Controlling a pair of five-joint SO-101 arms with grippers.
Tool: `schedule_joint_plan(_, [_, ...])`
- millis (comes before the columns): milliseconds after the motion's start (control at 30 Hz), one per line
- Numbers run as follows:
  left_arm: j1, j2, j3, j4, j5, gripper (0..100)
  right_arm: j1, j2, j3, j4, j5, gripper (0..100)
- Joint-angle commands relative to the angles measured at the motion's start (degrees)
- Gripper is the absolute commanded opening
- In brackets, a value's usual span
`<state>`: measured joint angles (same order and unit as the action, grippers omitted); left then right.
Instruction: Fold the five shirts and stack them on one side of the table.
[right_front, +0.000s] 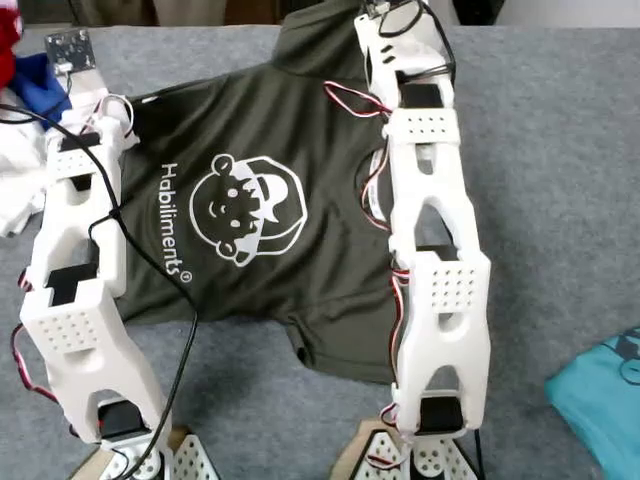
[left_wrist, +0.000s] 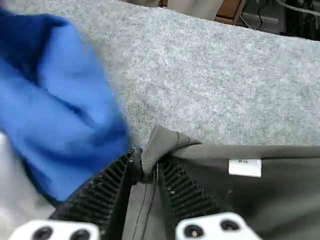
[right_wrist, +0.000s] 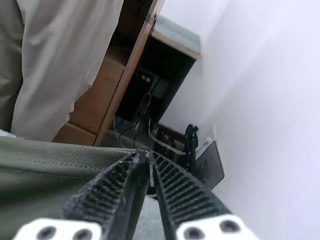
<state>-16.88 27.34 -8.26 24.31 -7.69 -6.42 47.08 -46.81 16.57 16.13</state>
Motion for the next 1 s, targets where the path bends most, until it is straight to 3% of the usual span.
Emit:
schedule_joint_plan(0, [0.62, -1.01, -7.56, 6.24, -0.62, 2, 1.27, -1.98, -4.88, 3.34, -4.22, 0.5])
schedule_joint_plan(167, [2.46, -0.57, -14.24, 13.98, -0.7, 2, 2.33, -2.51, -7.16, 9.23, -8.53, 0.5])
schedule_joint_plan(467, [4.48, -0.48, -14.59, 14.77, -0.7, 2, 3.21, -2.59, -11.21, 19.96, -12.75, 0.5])
schedule_joint_plan(800, [3.69, -0.84, -15.3, 27.52, -0.97, 2, 2.24, -2.42, -26.95, 51.52, -12.84, 0.5])
schedule_joint_plan(967, [3.78, -0.66, -15.21, 34.73, -5.54, 2, 1.89, -2.33, -33.27, 69.01, -12.84, 0.5])
